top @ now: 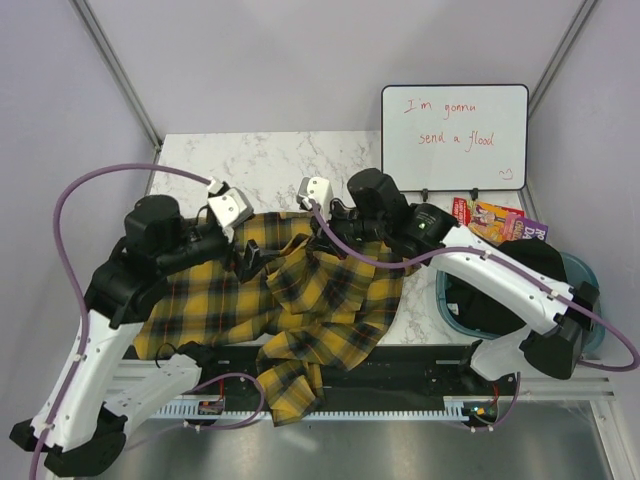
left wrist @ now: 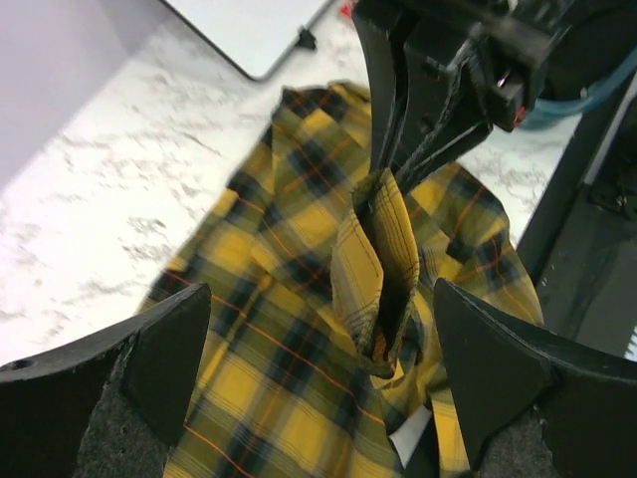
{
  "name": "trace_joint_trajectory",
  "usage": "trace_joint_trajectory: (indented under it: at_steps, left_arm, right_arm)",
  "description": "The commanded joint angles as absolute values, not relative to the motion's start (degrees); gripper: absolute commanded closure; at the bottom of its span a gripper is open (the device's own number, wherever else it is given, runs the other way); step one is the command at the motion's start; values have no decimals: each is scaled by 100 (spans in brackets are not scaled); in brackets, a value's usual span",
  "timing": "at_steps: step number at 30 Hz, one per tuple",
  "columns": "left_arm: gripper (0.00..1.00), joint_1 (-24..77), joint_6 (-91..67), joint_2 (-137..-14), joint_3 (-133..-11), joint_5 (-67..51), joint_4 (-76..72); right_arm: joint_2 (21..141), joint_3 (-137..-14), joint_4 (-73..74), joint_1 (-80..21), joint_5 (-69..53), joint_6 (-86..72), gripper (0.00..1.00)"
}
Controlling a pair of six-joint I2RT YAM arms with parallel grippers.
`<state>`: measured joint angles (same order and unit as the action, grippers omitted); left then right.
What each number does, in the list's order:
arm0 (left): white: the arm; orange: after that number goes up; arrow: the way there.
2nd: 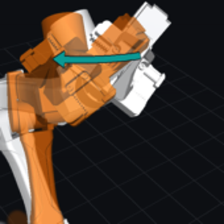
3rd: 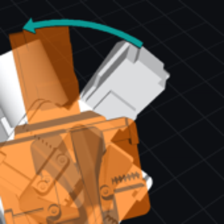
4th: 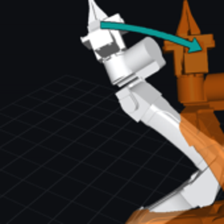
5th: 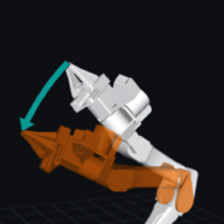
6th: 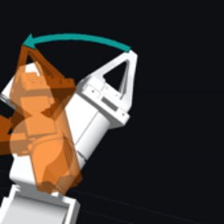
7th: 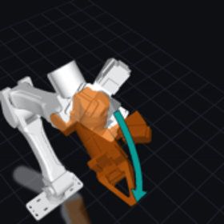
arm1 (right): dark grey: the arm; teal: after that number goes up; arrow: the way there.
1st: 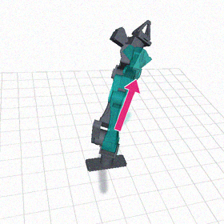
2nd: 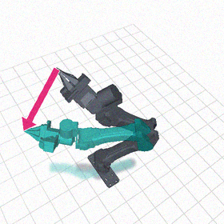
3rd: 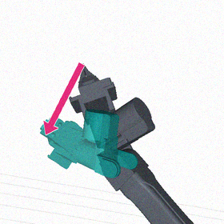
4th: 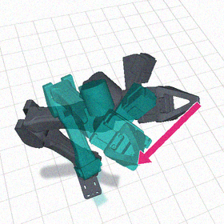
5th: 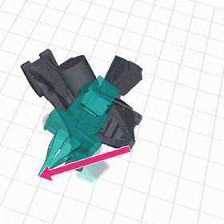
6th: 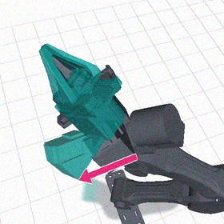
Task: Fold and stack the long sleeve shirts
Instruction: Fold the shirt
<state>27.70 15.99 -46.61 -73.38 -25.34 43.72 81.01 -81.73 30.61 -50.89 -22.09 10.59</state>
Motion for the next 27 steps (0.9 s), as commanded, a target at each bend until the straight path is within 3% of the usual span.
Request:
trace_joint_trajectory:
  at_steps: [1,16,17,18,19,20,22,23,27]
  left_arm:
    - [1,2760,1714,-4983,-7471,-2829,4965]
    - [1,2953,2153,-5651,-7032,-3261,4870]
    - [7,3005,2171,-5669,-7014,-3200,4808]
    - [32,3015,2249,-5721,-7022,-3199,4782]
    - [49,3015,2328,-5748,-7040,-3173,4729]
    - [79,3015,2346,-5765,-7057,-3103,4685]
    - [92,3015,2530,-5774,-7198,-3181,4693]
    - [98,3006,2662,-5740,-7259,-3417,4780]
    - [98,3015,3927,-5336,-7567,-4516,5878]
  right_arm:
    - [8288,-8631,3059,-5168,-2039,1037,100]
    - [8473,-8807,3147,-5177,-2171,1204,100]
    - [8455,-8824,3146,-5185,-2223,1204,100]
    - [8429,-8833,3155,-5177,-2293,1256,100]
    - [8420,-8824,3147,-5185,-2355,1300,100]
    - [8350,-8816,3129,-5177,-2399,1318,100]
    - [8297,-8815,3094,-5168,-2330,1318,100]
    - [8245,-8868,3172,-5159,-2181,1301,91]
    - [7937,-8939,3647,-4397,-2213,1292,68]
